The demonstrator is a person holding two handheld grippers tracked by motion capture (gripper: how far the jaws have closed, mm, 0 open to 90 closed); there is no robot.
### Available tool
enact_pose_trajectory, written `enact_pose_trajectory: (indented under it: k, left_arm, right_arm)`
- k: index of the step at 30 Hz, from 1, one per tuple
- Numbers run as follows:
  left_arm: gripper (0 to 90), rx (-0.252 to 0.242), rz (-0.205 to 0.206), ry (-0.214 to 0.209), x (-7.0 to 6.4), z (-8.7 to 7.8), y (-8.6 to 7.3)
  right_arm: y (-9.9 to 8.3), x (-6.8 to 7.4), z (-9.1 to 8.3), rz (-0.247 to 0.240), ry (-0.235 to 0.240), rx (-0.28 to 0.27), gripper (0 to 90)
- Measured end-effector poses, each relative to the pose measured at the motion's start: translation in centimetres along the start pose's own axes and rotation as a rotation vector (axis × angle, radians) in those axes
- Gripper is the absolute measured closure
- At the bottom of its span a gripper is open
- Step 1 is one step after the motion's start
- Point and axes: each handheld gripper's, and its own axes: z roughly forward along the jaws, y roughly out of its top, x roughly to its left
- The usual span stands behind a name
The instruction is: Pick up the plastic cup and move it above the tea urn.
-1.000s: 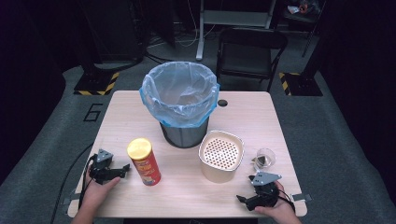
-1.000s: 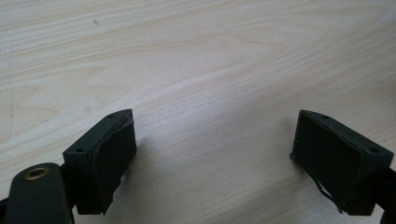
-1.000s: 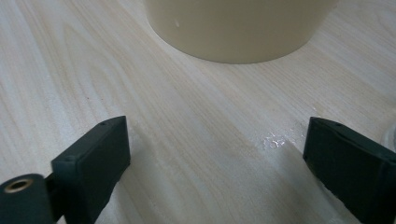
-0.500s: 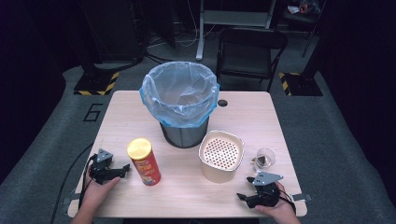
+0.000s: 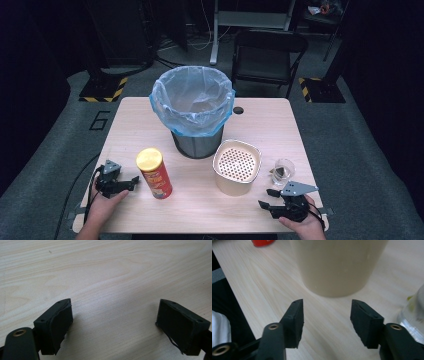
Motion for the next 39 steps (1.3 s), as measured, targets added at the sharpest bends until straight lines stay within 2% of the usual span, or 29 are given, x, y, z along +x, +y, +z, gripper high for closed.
enact_pose_trajectory:
  k: [2,4,5,7,8,9,10,11,14,16,18,20,21,22,23,24,25,28,31,34,39]
  left_arm:
    - [13.3,0.000,-0.001,0.001,0.0,0.0,0.0]
    - [13.3,0.000,-0.001,0.000,0.0,0.0,0.0]
    - [13.3,0.001,-0.001,0.000,0.0,0.0,0.0]
    - [13.3,0.001,-0.001,0.000,0.0,0.0,0.0]
    - [13.3,0.000,-0.004,-0.003,0.0,0.0,0.0]
    - [13.3,0.000,-0.004,-0.003,0.0,0.0,0.0]
    - [13.3,0.000,-0.004,-0.003,0.0,0.0,0.0]
    - [13.3,0.000,-0.004,-0.003,0.0,0.0,0.0]
    - [13.3,0.000,-0.003,-0.003,0.0,0.0,0.0]
    - [13.3,0.000,-0.003,-0.003,0.0,0.0,0.0]
    - [13.3,0.000,-0.003,-0.004,0.0,0.0,0.0]
    - [13.4,0.000,-0.003,-0.004,0.0,0.0,0.0]
    - [13.4,0.000,-0.004,-0.004,0.0,0.0,0.0]
    - [13.3,-0.001,-0.004,-0.004,0.0,0.0,0.0]
    - [13.4,-0.001,-0.004,-0.004,0.0,0.0,0.0]
    - [13.4,-0.001,-0.004,-0.004,0.0,0.0,0.0]
    - [13.3,-0.001,-0.004,-0.004,0.0,0.0,0.0]
    - [13.3,-0.001,-0.004,-0.004,0.0,0.0,0.0]
    - [13.3,0.000,-0.004,-0.004,0.0,0.0,0.0]
    - [13.4,-0.001,-0.004,-0.005,0.0,0.0,0.0]
    - [13.4,-0.001,-0.003,-0.005,0.0,0.0,0.0]
  right_arm:
    - [1.5,0.7,-1.4,-0.017,-0.003,-0.042,51.6]
    - [2.0,0.8,-1.9,-0.035,-0.006,-0.052,51.8]
    - [3.2,1.2,-2.7,-0.057,-0.032,-0.060,52.6]
    - [3.8,1.3,-3.0,-0.075,-0.033,-0.063,53.6]
    - [5.0,1.1,-3.4,-0.087,-0.031,-0.055,55.4]
    - [5.0,1.1,-3.4,-0.087,-0.031,-0.055,55.4]
    - [6.0,0.6,-3.4,-0.103,-0.031,-0.061,56.3]
    - [6.0,0.6,-3.4,-0.103,-0.031,-0.061,56.3]
    - [7.7,-0.6,-3.1,-0.102,-0.047,-0.070,58.9]
    - [8.1,-0.9,-3.0,-0.098,-0.046,-0.063,58.9]
    - [9.3,-1.5,-2.5,-0.090,-0.070,-0.046,58.8]
    - [9.6,-1.7,-2.3,-0.088,-0.073,-0.045,58.8]
    - [10.0,-1.9,-2.1,-0.078,-0.073,-0.048,59.2]
    - [10.6,-2.6,-1.6,-0.058,-0.084,-0.029,62.1]
    - [10.6,-2.6,-1.6,-0.058,-0.084,-0.029,62.1]
    - [11.1,-3.4,-1.0,-0.056,-0.108,-0.022,63.1]
    - [11.1,-3.4,-1.0,-0.056,-0.108,-0.022,63.1]
    - [11.7,-4.7,0.1,-0.030,-0.124,-0.014,60.7]
    - [11.9,-5.1,0.7,-0.017,-0.121,-0.010,59.5]
    - [12.2,-5.5,1.9,-0.021,-0.131,0.006,60.6]
    - [12.4,-6.0,2.8,-0.012,-0.129,0.021,64.4]
